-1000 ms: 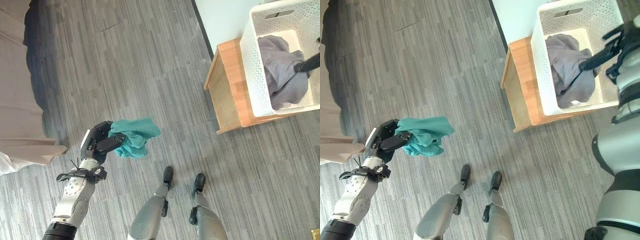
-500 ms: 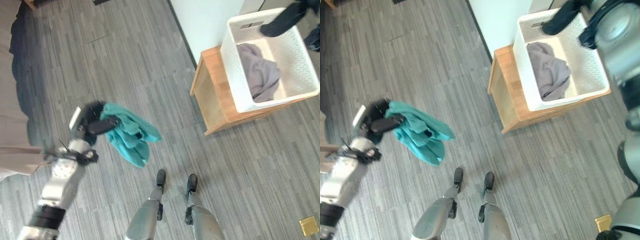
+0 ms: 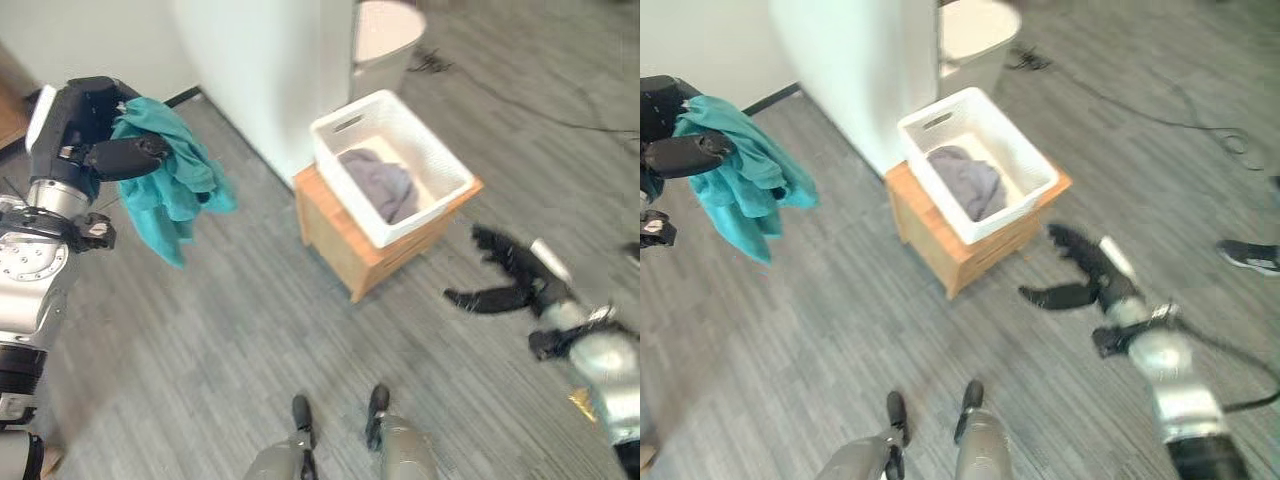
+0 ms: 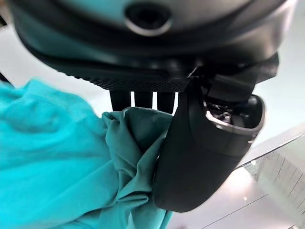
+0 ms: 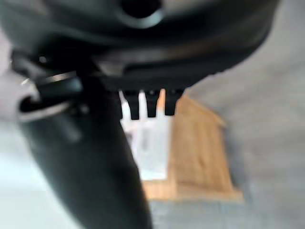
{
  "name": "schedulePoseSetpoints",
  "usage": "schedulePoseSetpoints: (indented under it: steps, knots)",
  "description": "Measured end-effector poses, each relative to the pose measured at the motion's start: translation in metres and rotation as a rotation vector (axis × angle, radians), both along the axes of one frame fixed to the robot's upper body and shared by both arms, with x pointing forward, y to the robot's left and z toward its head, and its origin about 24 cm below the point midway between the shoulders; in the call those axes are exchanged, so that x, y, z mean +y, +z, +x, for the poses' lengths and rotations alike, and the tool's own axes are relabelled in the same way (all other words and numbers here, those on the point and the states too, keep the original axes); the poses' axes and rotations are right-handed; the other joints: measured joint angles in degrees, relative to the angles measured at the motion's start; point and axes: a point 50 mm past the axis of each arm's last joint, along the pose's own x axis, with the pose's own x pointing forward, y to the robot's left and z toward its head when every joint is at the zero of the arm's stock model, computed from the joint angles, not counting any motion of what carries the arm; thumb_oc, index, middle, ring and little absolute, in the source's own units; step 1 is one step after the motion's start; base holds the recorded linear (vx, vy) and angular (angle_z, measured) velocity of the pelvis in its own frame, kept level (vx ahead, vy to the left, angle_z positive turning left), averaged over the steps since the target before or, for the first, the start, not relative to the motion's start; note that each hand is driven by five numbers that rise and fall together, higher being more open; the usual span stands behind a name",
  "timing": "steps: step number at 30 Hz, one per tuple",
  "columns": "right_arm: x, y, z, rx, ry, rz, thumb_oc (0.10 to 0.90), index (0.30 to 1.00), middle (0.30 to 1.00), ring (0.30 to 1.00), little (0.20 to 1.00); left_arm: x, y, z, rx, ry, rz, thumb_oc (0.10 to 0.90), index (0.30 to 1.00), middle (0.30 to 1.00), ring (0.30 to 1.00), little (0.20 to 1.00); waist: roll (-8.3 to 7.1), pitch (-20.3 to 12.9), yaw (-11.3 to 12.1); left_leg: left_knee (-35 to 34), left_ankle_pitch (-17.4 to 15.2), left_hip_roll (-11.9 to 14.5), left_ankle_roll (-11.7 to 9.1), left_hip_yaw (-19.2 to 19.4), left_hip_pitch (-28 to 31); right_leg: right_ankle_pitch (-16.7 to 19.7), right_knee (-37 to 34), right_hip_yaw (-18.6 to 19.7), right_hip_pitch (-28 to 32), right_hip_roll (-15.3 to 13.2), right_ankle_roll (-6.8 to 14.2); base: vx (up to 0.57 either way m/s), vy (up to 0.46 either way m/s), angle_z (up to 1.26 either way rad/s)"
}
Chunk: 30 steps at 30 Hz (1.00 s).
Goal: Pick up bed clothes into laundry basket.
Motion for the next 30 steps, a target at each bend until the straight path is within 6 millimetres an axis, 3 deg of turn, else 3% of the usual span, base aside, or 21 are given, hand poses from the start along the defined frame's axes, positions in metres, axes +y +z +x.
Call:
schedulePoseSetpoints:
  steps: [1,2,3,4,5,7,9,10,13,15,19,24,30]
  knots:
    - [0.0,-0.014,-0.014,0.059,0.006,0.012,0.8,0.9,0.9,0.9,0.9,0.007,-0.006,0.002,0.049,0.023,0.014,0.4,0.3,0.3,0.3,0.3,-0.77,-0.2,-0.1,11.4,-0.4,1.1,-0.4,-5.0,-3.8,0.8,-2.5,1.2,3.2,1.4,-2.0,0.16,0.007,-0.48]
    - [-0.003,-0.017,-0.017,0.076,-0.001,0.007,0.8,0.9,0.9,0.9,0.9,0.012,-0.01,0.002,0.075,0.041,0.024,0.4,0.3,0.3,0.3,0.3,-0.94,-0.2,0.9,13.2,-1.8,1.4,-1.7,-7.9,-5.3,1.4,-3.2,1.6,4.1,1.8,-2.1,0.26,0.111,-0.65]
    - [-0.005,-0.015,-0.015,0.06,-0.029,0.01,0.8,0.9,0.9,0.9,0.9,0.024,-0.001,0.005,0.093,0.094,0.054,0.4,0.3,0.3,0.3,0.3,-0.47,-0.4,0.4,8.7,-2.1,2.9,-3.6,-13.4,-8.9,0.7,-5.8,3.1,6.8,4.1,-0.9,0.27,0.144,-0.72]
    - [-0.004,-0.013,-0.013,0.049,-0.024,0.01,0.8,0.9,0.9,0.9,0.9,0.026,0.005,0.005,0.081,0.106,0.055,0.4,0.3,0.3,0.3,0.3,-0.45,-0.4,0.6,6.5,-1.4,3.3,-3.4,-13.9,-9.4,1.5,-5.8,2.3,6.9,4.6,-2.0,0.3,0.178,-0.65]
    - [-0.002,-0.012,-0.011,0.031,-0.028,0.043,0.8,0.9,0.9,0.9,0.9,0.029,0.009,0.008,0.077,0.123,0.059,0.4,0.3,0.3,0.3,0.3,-0.07,-0.7,0.9,2.1,-0.2,3.5,-4.0,-14.5,-10.5,1.1,-6.6,4.4,7.9,5.8,-1.5,0.22,0.14,-0.58]
    - [0.001,-0.009,-0.007,0.009,-0.016,0.058,0.8,0.9,0.9,0.9,0.9,0.034,0.012,0.01,0.075,0.149,0.049,0.4,0.3,0.3,0.3,0.3,0.8,-1.2,0.8,-2.3,1.7,3.0,-4.0,-15.0,-10.5,1.1,-6.7,5.4,8.1,7.0,-1.8,0.16,0.148,-0.59]
    - [0.004,-0.004,-0.002,-0.016,-0.01,0.063,0.8,0.9,0.9,0.9,0.9,0.039,0.017,0.011,0.091,0.179,0.073,0.4,0.3,0.3,0.3,0.3,3.04,-2.1,0.8,-1.7,3.3,1.3,-2.0,-15.7,-10.7,0.6,-6.9,8.0,9.3,8.6,-2.3,0.2,0.242,-0.76]
    - [0.002,-0.005,-0.004,-0.013,-0.023,0.062,0.8,0.9,0.9,0.9,0.9,0.036,0.02,0.015,0.095,0.171,0.086,0.4,0.3,0.3,0.3,0.3,3.78,-2.5,-0.1,-1.8,5.1,0.9,-1.2,-15.6,-9.5,0.1,-6.5,8.2,9.4,8.8,-2.1,0.18,0.218,-0.54]
    - [0.004,-0.01,-0.007,-0.004,-0.036,0.081,0.8,0.9,0.9,0.9,0.9,0.033,0.043,0.02,0.034,0.172,0.078,0.4,0.3,0.3,0.3,0.3,5.12,-3.3,-2.3,-8.0,5.4,0.2,0.2,-13.4,-3.6,-0.9,-6.6,10.4,9.9,8.5,-0.9,0.11,0.15,-0.31]
    - [0.006,-0.014,-0.009,0.01,-0.031,0.085,0.8,0.9,0.9,0.9,0.9,0.03,0.057,0.022,-0.009,0.159,0.053,0.4,0.3,0.3,0.3,0.3,4.8,-3.3,-2.8,-10.1,6.8,-1.4,2.5,-12.5,-2.3,-1.4,-5.9,11.0,9.2,7.1,-0.1,0.06,0.131,-0.13]
    - [0.016,-0.024,-0.011,0.048,0.003,0.087,0.8,0.9,0.9,0.9,0.9,0.005,0.082,0.032,-0.038,0.101,0.139,0.4,0.3,0.3,0.3,0.3,4.69,-3.4,-3.0,-13.0,7.0,-5.0,3.2,-12.3,-1.0,-2.9,-6.1,12.5,9.3,3.3,2.8,0.04,0.079,0.11]
    - [0.038,-0.032,-0.01,0.071,0.081,0.117,0.8,0.9,0.9,0.9,0.9,-0.007,0.107,0.031,-0.06,0.089,0.244,0.4,0.3,0.3,0.3,0.3,4.8,-3.4,-1.5,-15.0,7.7,-5.8,4.0,-12.5,-1.2,-1.7,-9.5,12.3,9.9,2.8,3.9,0.02,0.042,0.05]
    - [0.042,-0.034,-0.009,0.073,0.092,0.119,0.8,0.9,0.9,0.9,0.9,-0.028,0.13,0.03,-0.076,0.056,0.382,0.4,0.3,0.3,0.3,0.3,5.02,-3.6,-1.4,-15.0,7.7,-5.9,3.9,-13.5,-1.6,-1.4,-10.9,10.9,10.8,2.8,3.7,0.02,0.017,0.11]
